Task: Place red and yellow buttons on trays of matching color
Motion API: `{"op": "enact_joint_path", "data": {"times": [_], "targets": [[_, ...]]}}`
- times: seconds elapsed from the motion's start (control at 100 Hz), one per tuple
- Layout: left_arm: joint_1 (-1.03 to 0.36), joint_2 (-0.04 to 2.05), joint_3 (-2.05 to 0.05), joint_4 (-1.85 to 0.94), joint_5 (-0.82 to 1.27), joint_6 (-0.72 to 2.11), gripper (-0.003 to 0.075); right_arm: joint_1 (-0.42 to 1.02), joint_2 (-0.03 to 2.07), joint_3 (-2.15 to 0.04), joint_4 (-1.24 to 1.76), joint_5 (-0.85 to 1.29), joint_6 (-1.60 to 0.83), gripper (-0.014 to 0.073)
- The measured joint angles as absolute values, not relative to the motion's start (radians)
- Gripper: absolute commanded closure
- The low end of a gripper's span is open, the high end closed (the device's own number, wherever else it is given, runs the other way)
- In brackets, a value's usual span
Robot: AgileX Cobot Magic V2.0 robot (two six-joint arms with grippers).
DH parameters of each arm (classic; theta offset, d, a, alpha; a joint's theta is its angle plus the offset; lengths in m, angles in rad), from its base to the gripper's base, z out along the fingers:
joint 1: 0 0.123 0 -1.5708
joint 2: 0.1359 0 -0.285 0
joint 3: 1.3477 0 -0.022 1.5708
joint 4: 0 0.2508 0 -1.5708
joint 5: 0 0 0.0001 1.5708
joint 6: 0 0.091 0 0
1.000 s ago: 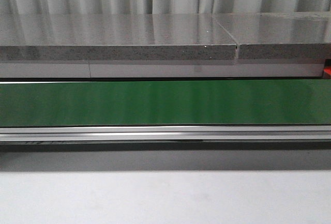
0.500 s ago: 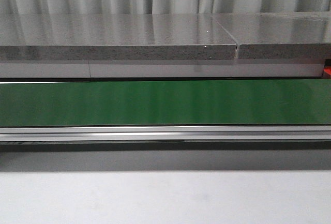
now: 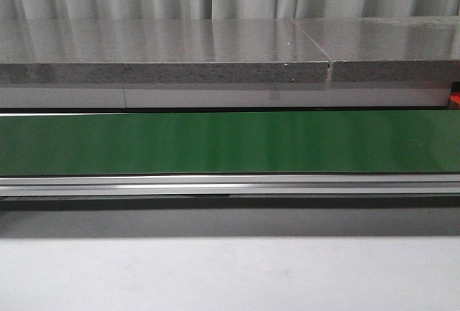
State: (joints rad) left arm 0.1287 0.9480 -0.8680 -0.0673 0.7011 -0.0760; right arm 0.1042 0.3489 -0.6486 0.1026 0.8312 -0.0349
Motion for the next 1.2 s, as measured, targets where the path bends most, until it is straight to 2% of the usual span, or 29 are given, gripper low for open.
{"op": "enact_joint_path", "data": {"times": [0.12, 0.19, 0.54, 0.69, 0.89, 1.2], "targets": [[0.182, 1.060, -0.932, -0.067, 0.703, -0.077, 0.0220, 0.104, 0.349, -0.649, 0.103, 0.831, -0.035, 0.0578], [0.206, 1.118, -0.967, -0.067, 0.704, -0.077, 0.0145, 0.104, 0.349, -0.649, 0.103, 0.831, -0.035, 0.0578], [0.308, 1.470, -1.209, -0.071, 0.793, -0.123, 0.0167, 0.104, 0.349, -0.649, 0.103, 0.831, -0.035, 0.0578], [0.357, 1.667, -1.363, -0.088, 0.900, -0.174, 0.0167, 0.104, 0.349, -0.649, 0.103, 0.831, -0.035, 0.0578], [0.369, 1.889, -1.566, -0.128, 1.031, -0.189, 0.0167, 0.104, 0.349, -0.649, 0.103, 0.831, -0.037, 0.0578], [0.369, 2.079, -1.764, -0.159, 1.092, -0.239, 0.0167, 0.104, 0.349, -0.649, 0.103, 0.831, -0.037, 0.0578]]}}
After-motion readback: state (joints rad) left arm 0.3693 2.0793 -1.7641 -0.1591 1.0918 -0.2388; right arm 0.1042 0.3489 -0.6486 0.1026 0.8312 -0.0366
